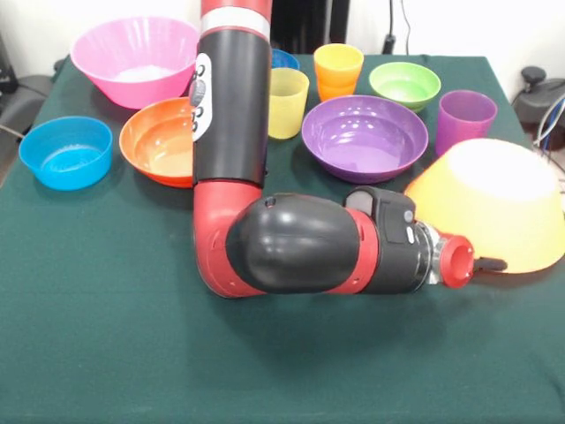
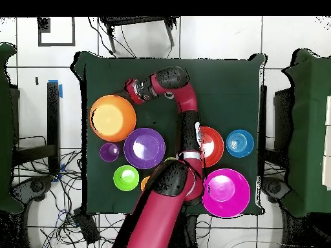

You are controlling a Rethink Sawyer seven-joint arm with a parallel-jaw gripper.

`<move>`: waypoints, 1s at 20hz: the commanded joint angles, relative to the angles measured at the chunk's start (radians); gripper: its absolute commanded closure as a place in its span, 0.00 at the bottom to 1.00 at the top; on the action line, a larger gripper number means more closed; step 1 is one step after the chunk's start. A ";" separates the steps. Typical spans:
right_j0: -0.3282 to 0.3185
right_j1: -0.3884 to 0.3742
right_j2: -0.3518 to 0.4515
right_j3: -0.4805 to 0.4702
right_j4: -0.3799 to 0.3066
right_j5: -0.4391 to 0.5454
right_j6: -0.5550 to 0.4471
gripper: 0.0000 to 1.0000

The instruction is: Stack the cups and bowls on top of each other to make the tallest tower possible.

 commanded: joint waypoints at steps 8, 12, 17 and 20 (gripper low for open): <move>-0.001 -0.010 0.069 -0.102 -0.374 -0.297 -0.385 0.00; 0.001 -0.038 0.073 -0.106 -0.436 -0.302 -0.397 0.00; 0.008 -0.082 0.070 -0.099 -0.508 -0.322 -0.398 0.00; 0.013 -0.119 0.055 -0.091 -0.541 -0.348 -0.398 0.00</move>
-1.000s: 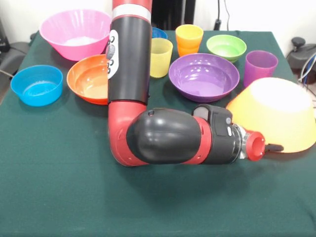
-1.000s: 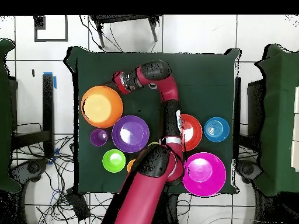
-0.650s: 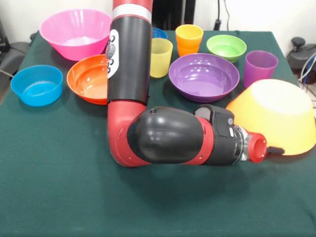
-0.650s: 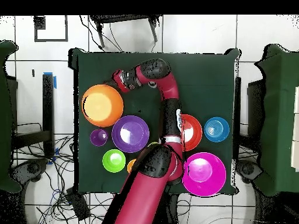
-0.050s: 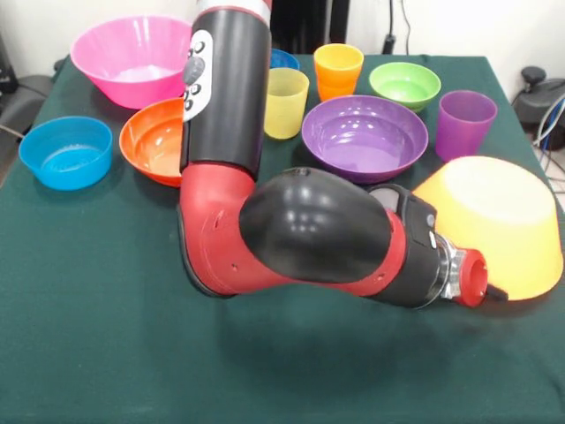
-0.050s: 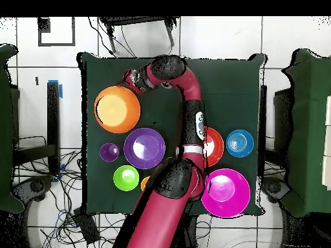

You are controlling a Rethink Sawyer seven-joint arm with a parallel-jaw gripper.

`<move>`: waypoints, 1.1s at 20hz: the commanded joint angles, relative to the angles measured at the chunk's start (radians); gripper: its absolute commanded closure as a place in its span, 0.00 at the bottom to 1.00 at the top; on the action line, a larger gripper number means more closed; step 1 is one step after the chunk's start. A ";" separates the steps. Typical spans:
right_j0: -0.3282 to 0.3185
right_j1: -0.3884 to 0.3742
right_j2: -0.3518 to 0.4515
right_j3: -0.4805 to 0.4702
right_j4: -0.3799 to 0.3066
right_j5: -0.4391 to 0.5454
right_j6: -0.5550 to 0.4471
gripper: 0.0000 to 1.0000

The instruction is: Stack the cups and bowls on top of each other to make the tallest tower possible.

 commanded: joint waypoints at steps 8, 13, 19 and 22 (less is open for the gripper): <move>0.021 -0.088 -0.097 -0.029 -0.320 -0.382 -0.391 0.00; 0.021 -0.158 -0.153 0.024 -0.345 -0.366 -0.358 0.00; 0.026 -0.251 -0.243 0.116 -0.368 -0.408 -0.307 0.00; 0.030 -0.305 -0.301 0.185 -0.376 -0.429 -0.281 0.00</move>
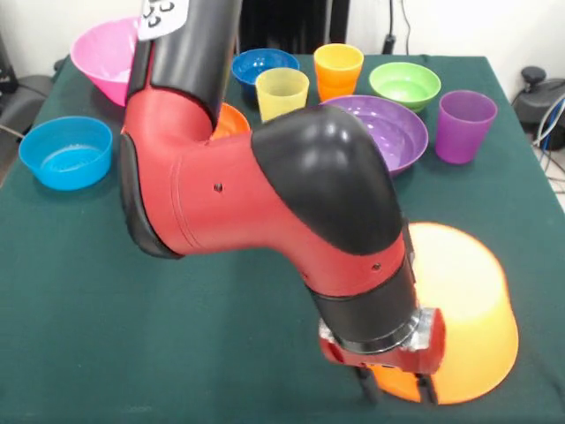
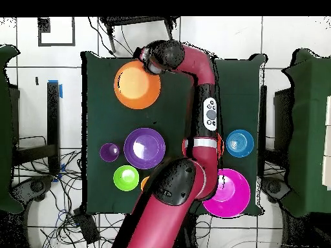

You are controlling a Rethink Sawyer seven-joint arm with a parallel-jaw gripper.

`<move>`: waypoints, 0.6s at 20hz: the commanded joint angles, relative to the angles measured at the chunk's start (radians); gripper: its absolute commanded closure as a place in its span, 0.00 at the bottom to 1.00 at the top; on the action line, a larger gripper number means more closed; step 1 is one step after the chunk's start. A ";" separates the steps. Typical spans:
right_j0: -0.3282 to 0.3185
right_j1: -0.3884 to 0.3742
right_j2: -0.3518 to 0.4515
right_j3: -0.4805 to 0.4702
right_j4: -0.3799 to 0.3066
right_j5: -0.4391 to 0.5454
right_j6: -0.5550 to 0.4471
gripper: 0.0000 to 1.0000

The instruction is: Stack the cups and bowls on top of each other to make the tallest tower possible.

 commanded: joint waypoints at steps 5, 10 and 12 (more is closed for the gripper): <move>0.023 -0.248 -0.292 0.341 -0.093 -0.117 -0.143 0.00; 0.032 -0.345 -0.372 0.491 -0.104 -0.218 -0.069 0.00; 0.039 -0.385 -0.405 0.560 -0.106 -0.254 -0.016 0.00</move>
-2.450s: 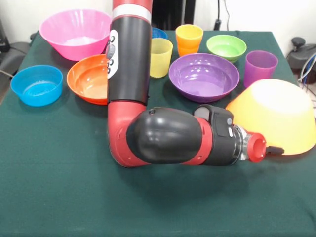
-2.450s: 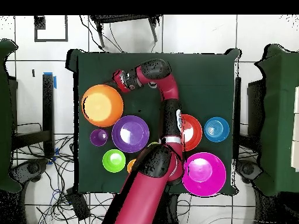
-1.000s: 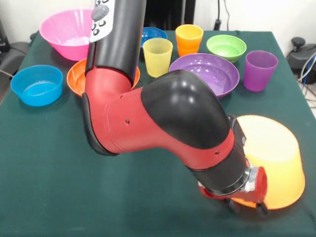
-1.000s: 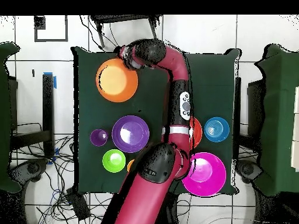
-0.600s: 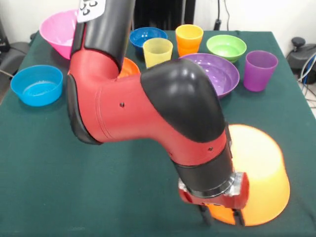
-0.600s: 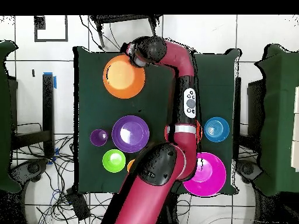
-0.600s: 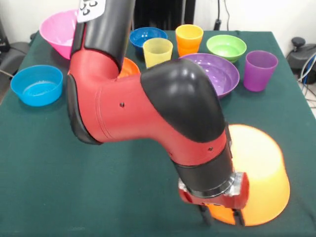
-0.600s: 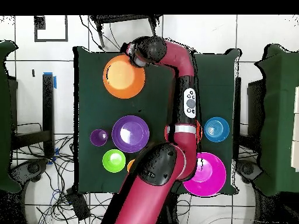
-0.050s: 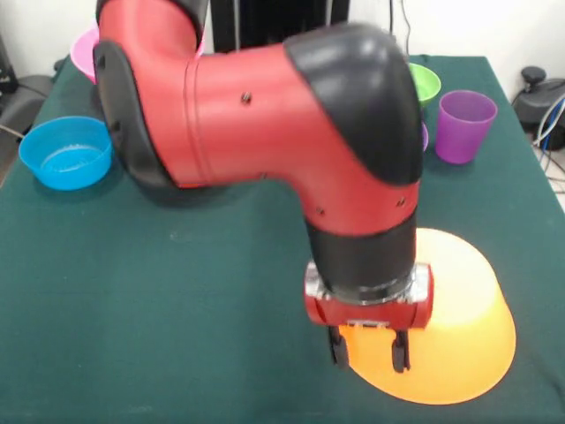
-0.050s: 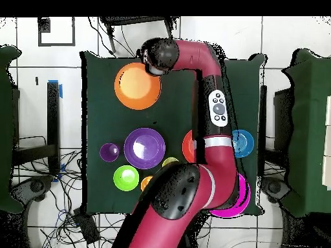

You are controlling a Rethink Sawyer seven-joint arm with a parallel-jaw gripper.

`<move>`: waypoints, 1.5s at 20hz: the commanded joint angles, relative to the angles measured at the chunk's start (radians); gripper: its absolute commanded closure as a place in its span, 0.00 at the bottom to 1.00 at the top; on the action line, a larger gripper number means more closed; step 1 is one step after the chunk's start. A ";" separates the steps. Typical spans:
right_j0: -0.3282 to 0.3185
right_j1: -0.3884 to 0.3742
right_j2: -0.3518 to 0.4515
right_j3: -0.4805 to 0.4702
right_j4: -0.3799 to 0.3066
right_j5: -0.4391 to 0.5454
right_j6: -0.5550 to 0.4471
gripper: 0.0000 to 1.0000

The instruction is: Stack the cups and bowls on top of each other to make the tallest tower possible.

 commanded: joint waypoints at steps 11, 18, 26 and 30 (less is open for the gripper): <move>0.090 -0.232 -0.267 0.455 -0.021 -0.313 0.201 0.00; 0.127 -0.174 -0.313 0.476 0.022 -0.433 0.261 0.00; 0.189 -0.185 -0.378 0.521 0.092 -0.485 0.341 0.00; 0.231 -0.194 -0.421 0.548 0.125 -0.512 0.397 0.00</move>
